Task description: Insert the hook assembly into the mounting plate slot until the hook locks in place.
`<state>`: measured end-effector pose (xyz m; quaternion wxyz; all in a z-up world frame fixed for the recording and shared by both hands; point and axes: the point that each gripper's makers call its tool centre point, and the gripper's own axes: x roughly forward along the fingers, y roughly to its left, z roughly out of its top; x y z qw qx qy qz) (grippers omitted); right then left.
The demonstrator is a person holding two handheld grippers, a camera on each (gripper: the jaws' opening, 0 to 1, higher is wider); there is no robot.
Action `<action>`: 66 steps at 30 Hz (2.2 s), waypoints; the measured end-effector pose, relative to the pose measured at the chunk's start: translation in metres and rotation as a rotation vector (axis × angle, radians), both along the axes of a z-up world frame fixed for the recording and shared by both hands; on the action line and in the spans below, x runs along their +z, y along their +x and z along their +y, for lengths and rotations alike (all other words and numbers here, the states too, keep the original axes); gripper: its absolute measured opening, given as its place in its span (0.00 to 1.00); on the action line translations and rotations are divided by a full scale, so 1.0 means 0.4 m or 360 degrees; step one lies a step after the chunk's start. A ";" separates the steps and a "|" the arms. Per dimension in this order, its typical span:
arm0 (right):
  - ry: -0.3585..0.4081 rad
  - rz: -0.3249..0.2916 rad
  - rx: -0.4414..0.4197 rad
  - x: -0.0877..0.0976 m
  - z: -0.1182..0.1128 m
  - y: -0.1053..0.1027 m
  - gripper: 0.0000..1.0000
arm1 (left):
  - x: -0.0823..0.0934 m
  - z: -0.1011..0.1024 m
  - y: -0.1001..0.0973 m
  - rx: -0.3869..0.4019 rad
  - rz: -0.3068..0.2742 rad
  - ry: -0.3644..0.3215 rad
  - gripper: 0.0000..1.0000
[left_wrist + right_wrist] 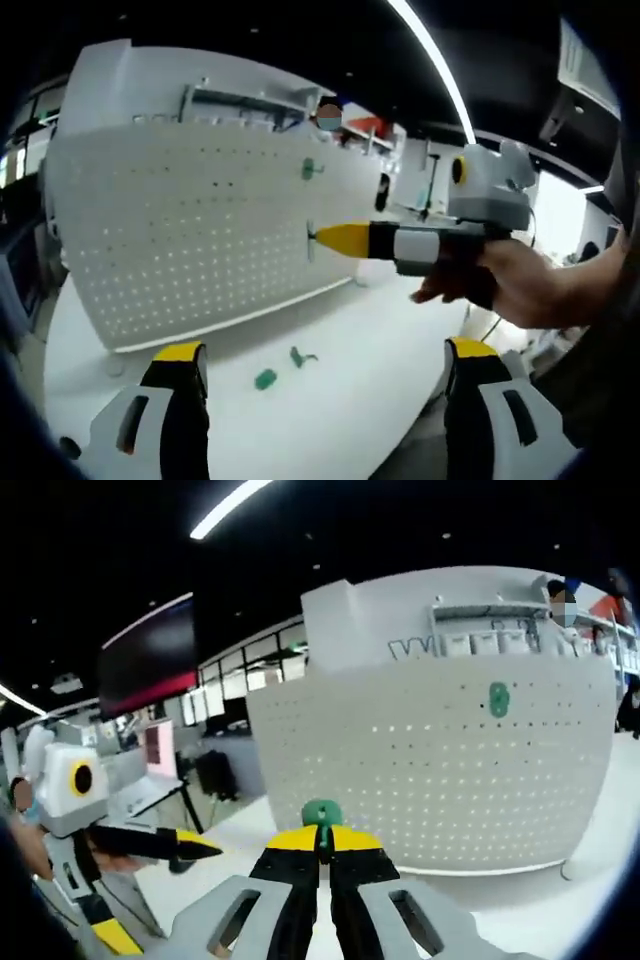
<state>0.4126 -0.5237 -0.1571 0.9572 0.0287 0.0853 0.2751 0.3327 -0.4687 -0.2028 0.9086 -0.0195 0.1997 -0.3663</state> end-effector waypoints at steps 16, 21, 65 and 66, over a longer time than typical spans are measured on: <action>-0.0167 -0.0237 -0.0209 0.072 -0.070 0.173 0.00 | 0.017 0.033 0.021 0.0047 0.0013 -0.0044 1.00; -0.0130 -0.0263 -0.0280 0.098 -0.090 0.218 0.00 | 0.020 0.040 0.024 0.0063 0.0013 -0.0055 1.00; -0.0077 -0.0351 -0.0650 0.171 -0.229 0.446 0.00 | -0.016 0.082 0.053 0.0154 0.0086 -0.0078 1.00; -0.0067 -0.0350 -0.0654 0.171 -0.230 0.446 0.00 | -0.017 0.084 0.054 0.0158 0.0087 -0.0079 1.00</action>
